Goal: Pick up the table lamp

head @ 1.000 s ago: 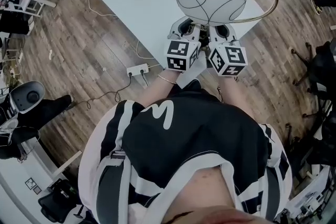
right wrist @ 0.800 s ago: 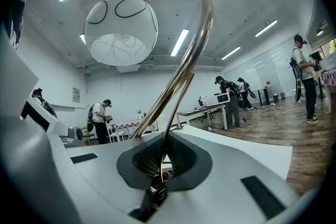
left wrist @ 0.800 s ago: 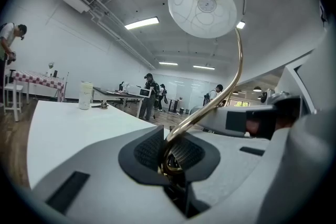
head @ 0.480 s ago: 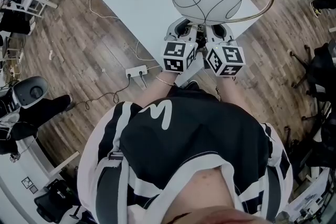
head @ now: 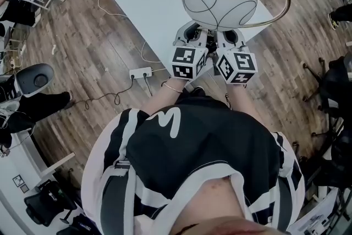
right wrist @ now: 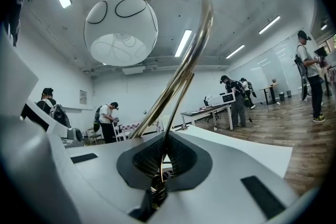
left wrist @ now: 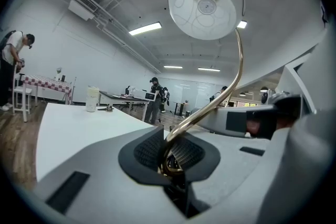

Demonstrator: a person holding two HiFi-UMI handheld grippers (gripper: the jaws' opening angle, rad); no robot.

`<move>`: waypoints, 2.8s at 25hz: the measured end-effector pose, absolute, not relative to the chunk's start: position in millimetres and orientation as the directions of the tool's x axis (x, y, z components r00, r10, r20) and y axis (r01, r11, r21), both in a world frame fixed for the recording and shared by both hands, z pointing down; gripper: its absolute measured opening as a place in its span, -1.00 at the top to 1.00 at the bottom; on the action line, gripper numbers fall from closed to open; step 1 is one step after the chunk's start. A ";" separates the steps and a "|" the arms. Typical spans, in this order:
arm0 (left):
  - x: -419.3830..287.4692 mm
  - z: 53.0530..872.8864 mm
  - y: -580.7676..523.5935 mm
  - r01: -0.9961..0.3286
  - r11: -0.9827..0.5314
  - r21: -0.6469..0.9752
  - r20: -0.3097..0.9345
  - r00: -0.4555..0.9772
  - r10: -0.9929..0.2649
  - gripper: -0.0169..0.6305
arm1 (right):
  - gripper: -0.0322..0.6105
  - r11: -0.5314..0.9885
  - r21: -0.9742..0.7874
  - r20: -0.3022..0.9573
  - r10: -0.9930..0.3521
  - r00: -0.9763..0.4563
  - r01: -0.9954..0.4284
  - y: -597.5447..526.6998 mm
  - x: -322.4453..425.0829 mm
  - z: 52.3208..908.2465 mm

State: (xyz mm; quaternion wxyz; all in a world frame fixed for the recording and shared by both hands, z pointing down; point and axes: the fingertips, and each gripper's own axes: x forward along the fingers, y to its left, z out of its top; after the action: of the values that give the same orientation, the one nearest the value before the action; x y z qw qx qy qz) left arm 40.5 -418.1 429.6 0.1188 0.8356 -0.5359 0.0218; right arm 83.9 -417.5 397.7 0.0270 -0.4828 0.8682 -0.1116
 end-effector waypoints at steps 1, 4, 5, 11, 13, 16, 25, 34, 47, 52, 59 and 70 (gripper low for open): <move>41.6 429.8 -416.0 -0.904 -0.391 0.175 0.162 0.418 -0.894 0.85 | 0.85 0.516 -0.220 0.061 -0.840 -0.539 -0.828 -415.6 85.0 398.1; 40.7 431.8 -409.0 -0.911 -0.371 0.180 0.160 0.399 -0.903 0.85 | 0.85 0.533 -0.220 0.066 -0.827 -0.558 -0.817 -409.4 83.9 400.3; 40.0 432.9 -406.3 -0.913 -0.365 0.182 0.159 0.394 -0.905 0.85 | 0.85 0.538 -0.220 0.068 -0.824 -0.563 -0.814 -406.8 83.2 401.2; 36.6 436.4 -391.5 -0.918 -0.351 0.186 0.155 0.380 -0.912 0.84 | 0.85 0.552 -0.231 0.068 -0.812 -0.580 -0.801 -391.3 79.8 404.8; 36.4 433.6 -386.7 -0.916 -0.355 0.189 0.144 0.384 -0.912 0.84 | 0.85 0.553 -0.222 0.063 -0.814 -0.577 -0.803 -386.2 79.5 402.2; 33.0 430.0 -375.3 -0.913 -0.357 0.197 0.133 0.385 -0.913 0.84 | 0.85 0.556 -0.207 0.059 -0.814 -0.577 -0.805 -374.8 75.7 397.8; 1.5 427.0 -314.5 -0.913 -0.364 0.185 0.159 0.393 -0.906 0.84 | 0.85 0.545 -0.237 0.063 -0.817 -0.573 -0.804 -314.6 44.9 395.2; -51.9 430.2 -231.7 -0.909 -0.377 0.176 0.185 0.406 -0.895 0.84 | 0.85 0.526 -0.261 0.068 -0.826 -0.559 -0.809 -231.8 -7.9 399.5; -79.6 420.5 -168.6 -0.899 -0.405 0.169 0.164 0.430 -0.888 0.84 | 0.85 0.510 -0.254 0.054 -0.841 -0.539 -0.822 -166.1 -36.0 389.6; -80.6 415.5 -160.4 -0.891 -0.418 0.177 0.152 0.444 -0.883 0.84 | 0.85 0.501 -0.242 0.057 -0.847 -0.528 -0.831 -157.1 -37.5 384.7; -68.3 419.9 -153.1 -0.880 -0.438 0.182 0.168 0.467 -0.868 0.84 | 0.85 0.474 -0.254 0.068 -0.861 -0.505 -0.843 -149.8 -24.9 389.1; -45.5 397.0 -141.5 -0.891 -0.429 0.147 0.140 0.448 -0.883 0.84 | 0.85 0.493 -0.256 0.035 -0.855 -0.518 -0.831 -137.2 -1.7 367.9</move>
State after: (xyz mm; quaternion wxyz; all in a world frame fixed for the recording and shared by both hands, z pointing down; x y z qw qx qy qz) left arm -45.5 -141.5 397.0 0.0997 0.8451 -0.5248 0.0207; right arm -1.7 -137.2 367.9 0.0484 -0.4885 0.8627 -0.1212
